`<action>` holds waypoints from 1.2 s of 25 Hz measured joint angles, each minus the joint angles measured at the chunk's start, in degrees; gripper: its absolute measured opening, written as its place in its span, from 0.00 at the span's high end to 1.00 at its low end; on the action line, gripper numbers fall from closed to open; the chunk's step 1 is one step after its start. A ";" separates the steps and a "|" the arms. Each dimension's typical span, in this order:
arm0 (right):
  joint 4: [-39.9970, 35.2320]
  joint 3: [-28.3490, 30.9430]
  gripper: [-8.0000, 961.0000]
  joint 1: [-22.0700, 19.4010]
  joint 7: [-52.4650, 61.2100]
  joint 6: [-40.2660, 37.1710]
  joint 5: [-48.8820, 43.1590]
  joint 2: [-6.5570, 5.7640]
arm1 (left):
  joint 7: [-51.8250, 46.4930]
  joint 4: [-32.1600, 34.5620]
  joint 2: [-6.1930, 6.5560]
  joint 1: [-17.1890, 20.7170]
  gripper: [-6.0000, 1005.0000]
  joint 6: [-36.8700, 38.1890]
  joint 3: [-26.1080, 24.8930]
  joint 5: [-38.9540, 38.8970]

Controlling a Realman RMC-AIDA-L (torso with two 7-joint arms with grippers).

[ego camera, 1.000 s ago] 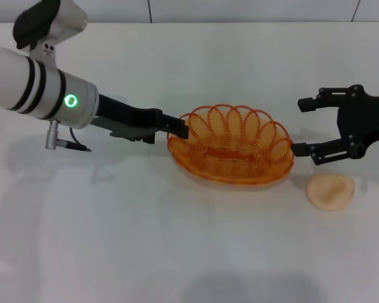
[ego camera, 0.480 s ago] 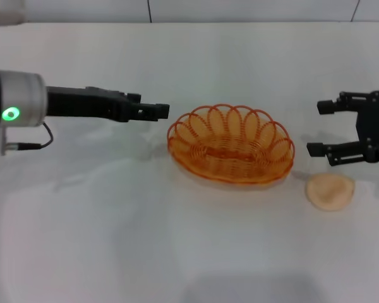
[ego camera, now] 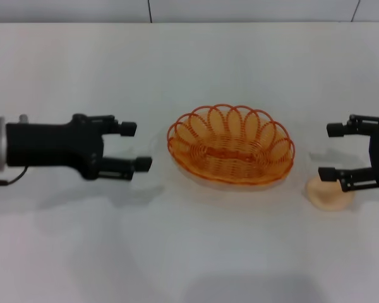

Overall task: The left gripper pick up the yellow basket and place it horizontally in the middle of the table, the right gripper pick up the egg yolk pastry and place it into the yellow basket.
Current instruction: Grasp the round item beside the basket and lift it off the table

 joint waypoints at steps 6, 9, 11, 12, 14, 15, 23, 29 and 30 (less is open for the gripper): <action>0.68 1.04 0.11 -1.01 -1.74 -1.34 0.14 -0.03 | 13.29 -4.71 1.70 1.21 0.17 4.73 -4.83 0.26; 0.95 1.25 0.11 -1.12 -1.78 -1.30 -0.24 -0.11 | 15.80 -6.08 2.54 1.43 0.17 5.45 -6.24 0.29; 0.18 1.13 0.11 -1.18 -1.40 -1.67 -0.67 -0.23 | 16.32 -6.57 2.90 1.47 0.17 5.54 -6.27 0.42; -1.05 0.99 0.11 -1.20 -0.59 -2.13 -1.22 -0.35 | 16.38 -6.62 2.93 1.44 0.17 5.55 -6.28 0.81; -3.98 0.81 0.11 -1.20 1.94 -2.87 -3.55 -0.41 | 16.39 -6.64 2.83 1.18 0.17 5.35 -6.28 1.83; -5.41 0.75 0.11 -1.17 3.37 -3.09 -4.80 -0.42 | 16.31 -6.65 2.71 0.96 0.17 5.03 -6.32 2.54; -9.42 -0.40 0.12 3.03 13.59 -1.51 -15.97 -0.07 | 16.30 -6.76 2.46 -0.07 0.17 4.80 -5.97 3.35; -8.95 -3.32 0.20 6.02 18.08 0.56 -20.51 0.07 | 16.33 -7.24 2.47 -0.04 0.17 4.69 -5.93 3.41; -8.88 -3.89 0.22 6.30 18.87 0.91 -21.20 0.09 | 16.37 -7.24 2.47 -0.02 0.17 4.69 -5.93 3.45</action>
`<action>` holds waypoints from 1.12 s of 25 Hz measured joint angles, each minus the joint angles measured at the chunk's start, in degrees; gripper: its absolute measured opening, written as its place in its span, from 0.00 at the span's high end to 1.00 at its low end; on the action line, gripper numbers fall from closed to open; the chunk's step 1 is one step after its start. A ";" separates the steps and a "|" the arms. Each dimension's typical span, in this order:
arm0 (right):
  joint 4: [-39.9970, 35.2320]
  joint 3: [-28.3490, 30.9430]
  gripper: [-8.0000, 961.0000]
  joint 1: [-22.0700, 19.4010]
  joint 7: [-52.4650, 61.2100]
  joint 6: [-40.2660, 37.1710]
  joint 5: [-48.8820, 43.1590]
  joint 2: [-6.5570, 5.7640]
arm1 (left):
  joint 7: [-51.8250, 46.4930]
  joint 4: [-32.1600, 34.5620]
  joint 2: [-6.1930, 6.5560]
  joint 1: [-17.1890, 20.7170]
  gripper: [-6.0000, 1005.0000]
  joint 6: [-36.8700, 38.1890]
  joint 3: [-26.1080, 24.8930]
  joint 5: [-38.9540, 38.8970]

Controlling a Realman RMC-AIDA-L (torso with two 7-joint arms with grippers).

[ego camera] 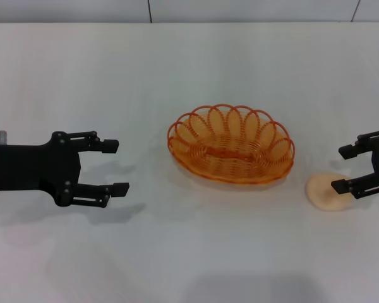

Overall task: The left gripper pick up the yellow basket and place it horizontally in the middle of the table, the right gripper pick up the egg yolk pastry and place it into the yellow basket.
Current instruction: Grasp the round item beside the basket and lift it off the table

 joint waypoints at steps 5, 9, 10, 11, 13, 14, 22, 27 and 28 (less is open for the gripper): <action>1.19 -4.19 0.22 0.29 2.71 3.41 -1.96 0.20 | 0.18 -0.03 -0.06 0.30 0.17 -0.11 0.00 0.09; 2.17 -6.61 0.22 0.35 3.31 5.59 -2.03 0.23 | 0.18 -0.03 -0.16 0.43 0.17 -0.19 -0.18 0.83; 2.33 -6.82 0.22 0.38 3.34 5.89 -2.04 0.25 | 0.19 -0.03 -0.19 0.43 0.17 -0.20 -0.25 1.11; 2.50 -7.02 0.22 0.39 3.36 6.16 -2.04 0.27 | 0.19 -0.03 -0.22 0.41 0.17 -0.27 -0.26 1.30; 2.81 -7.22 0.24 0.41 3.37 6.33 -1.82 0.30 | 0.20 -0.03 -0.24 0.40 0.17 -0.49 -0.22 1.39; 2.95 -7.26 0.24 0.41 3.33 6.35 -1.66 0.30 | 0.20 -0.03 -0.25 0.41 0.17 -0.60 -0.18 1.42; 3.91 -7.51 0.47 0.46 2.77 6.43 -1.34 0.41 | 0.23 -0.03 -0.27 0.47 0.17 -0.74 -0.21 1.45; 3.78 -7.59 0.67 0.49 2.75 6.44 -1.22 0.41 | 0.25 0.01 -0.27 0.52 0.17 -0.74 -0.32 1.45; 3.63 -7.58 0.68 0.48 2.74 6.44 -1.02 0.41 | 0.25 0.05 -0.26 0.54 0.17 -0.74 -0.33 1.45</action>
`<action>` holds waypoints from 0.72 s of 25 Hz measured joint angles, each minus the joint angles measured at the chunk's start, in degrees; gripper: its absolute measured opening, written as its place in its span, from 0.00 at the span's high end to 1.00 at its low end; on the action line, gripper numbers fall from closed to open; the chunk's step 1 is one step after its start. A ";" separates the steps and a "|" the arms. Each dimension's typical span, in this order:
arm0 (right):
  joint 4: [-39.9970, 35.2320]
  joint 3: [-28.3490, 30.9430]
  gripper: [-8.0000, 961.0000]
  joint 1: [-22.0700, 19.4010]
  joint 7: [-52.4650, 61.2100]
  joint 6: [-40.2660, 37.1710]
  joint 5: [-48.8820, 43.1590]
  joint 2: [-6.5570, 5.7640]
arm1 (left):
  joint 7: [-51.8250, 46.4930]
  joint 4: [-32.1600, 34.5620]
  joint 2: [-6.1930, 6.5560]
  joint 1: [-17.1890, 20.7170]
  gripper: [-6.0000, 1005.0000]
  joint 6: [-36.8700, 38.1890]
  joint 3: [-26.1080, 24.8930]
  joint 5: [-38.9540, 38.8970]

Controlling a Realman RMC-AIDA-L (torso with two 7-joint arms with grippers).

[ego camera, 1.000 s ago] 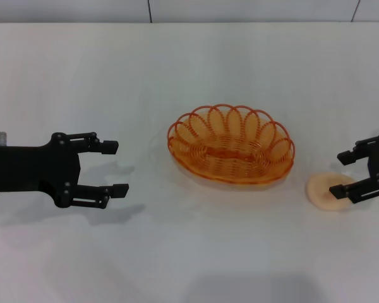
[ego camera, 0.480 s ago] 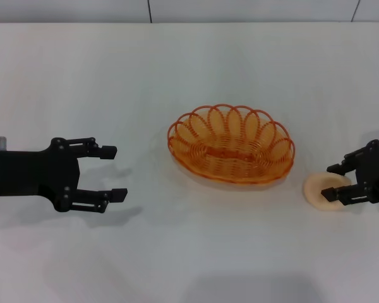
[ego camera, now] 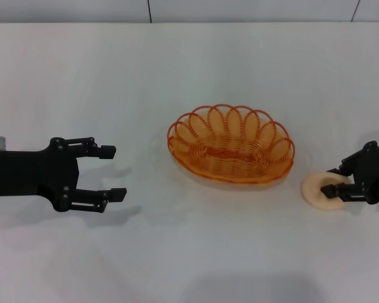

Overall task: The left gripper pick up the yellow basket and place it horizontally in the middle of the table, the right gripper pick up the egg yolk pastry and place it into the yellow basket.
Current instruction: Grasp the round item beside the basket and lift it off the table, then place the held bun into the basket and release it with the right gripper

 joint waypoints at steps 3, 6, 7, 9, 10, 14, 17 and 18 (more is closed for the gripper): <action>-0.67 0.59 0.71 -0.08 -0.14 -0.58 1.59 -0.14 | 0.03 0.19 0.00 0.11 0.17 0.03 -0.02 0.00; -1.84 1.23 0.73 -0.08 -0.12 -1.30 2.15 -0.28 | 0.08 0.32 0.00 0.45 0.17 0.16 -0.03 -0.01; -2.46 1.71 0.74 -0.08 -0.10 -1.80 2.30 -0.31 | 0.08 0.36 0.00 0.55 0.17 0.20 -0.03 -0.01; -3.83 3.43 0.75 -0.02 -0.11 -3.97 2.82 -0.34 | 0.13 0.38 0.00 0.71 0.17 0.26 -0.03 -0.02; -4.71 4.58 0.75 0.09 -0.11 -5.24 3.29 -0.37 | 0.19 0.38 0.00 0.78 0.17 0.27 -0.03 -0.02; -7.75 7.99 0.77 0.95 0.74 -9.00 6.37 -0.45 | 0.44 0.39 0.00 1.24 0.17 0.38 -0.03 -0.16; -8.64 8.91 0.79 1.77 2.66 -9.39 9.77 -0.45 | 0.44 0.39 0.00 1.48 0.17 0.44 -0.02 -0.28; -8.70 8.93 0.79 2.19 3.61 -9.05 10.89 -0.33 | 0.44 0.39 0.00 1.51 0.17 0.44 -0.03 -0.29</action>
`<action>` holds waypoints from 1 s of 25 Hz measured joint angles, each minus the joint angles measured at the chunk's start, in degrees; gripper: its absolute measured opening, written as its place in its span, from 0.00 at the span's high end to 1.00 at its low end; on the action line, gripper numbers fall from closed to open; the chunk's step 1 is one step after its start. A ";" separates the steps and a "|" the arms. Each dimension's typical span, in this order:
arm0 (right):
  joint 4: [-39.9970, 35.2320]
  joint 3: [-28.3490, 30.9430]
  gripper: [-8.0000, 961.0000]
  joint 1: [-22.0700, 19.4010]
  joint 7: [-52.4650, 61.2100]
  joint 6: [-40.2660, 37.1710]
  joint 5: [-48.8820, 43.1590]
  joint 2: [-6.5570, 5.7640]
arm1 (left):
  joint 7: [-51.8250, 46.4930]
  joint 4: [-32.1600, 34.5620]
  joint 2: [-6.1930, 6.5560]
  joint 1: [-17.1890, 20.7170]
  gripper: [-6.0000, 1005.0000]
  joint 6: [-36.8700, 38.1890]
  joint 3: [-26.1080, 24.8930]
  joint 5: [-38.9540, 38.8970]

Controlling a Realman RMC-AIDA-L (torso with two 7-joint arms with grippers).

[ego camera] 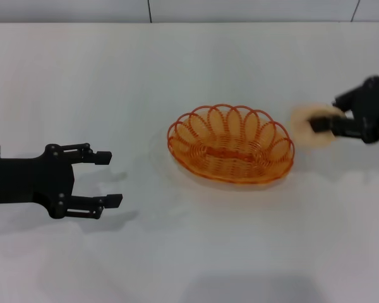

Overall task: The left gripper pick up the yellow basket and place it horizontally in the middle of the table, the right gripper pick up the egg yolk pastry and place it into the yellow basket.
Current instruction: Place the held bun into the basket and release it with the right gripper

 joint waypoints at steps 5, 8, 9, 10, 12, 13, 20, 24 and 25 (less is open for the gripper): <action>1.82 -4.04 0.83 1.02 1.43 3.87 5.78 0.62 | 0.00 -0.02 -0.41 -0.32 0.17 -0.25 0.01 0.12; 4.32 -10.31 0.86 0.78 0.56 9.76 10.47 0.72 | 0.00 -0.02 -0.64 -0.46 0.17 -0.28 0.01 0.15; 5.14 -12.37 0.86 0.77 0.12 11.73 11.68 0.73 | 0.00 -0.02 -0.66 -0.47 0.17 -0.30 0.01 0.15; 6.03 -14.60 0.87 0.74 -0.54 14.43 13.20 0.73 | 0.00 -0.02 -0.67 -0.47 0.17 -0.32 0.01 0.16; 7.71 -18.80 0.89 0.72 -1.86 19.81 16.25 0.79 | 0.00 -0.05 -0.68 -0.48 0.17 -0.36 0.01 0.17; 8.42 -20.54 0.91 0.72 -2.41 22.13 17.64 0.80 | 0.00 -0.04 -0.70 -0.49 0.17 -0.37 0.01 0.18; 11.38 -31.13 0.92 0.68 -4.49 34.31 20.96 0.85 | 0.00 -0.05 -0.79 -0.58 0.17 -0.40 0.14 0.20; 11.99 -32.79 0.93 0.54 -5.00 36.26 20.93 0.86 | 0.00 -0.03 -0.79 -0.59 0.17 -0.40 0.19 0.20; 12.01 -32.83 0.93 0.39 -5.55 36.32 20.98 0.86 | 0.00 -0.03 -0.79 -0.58 0.17 -0.40 0.18 0.20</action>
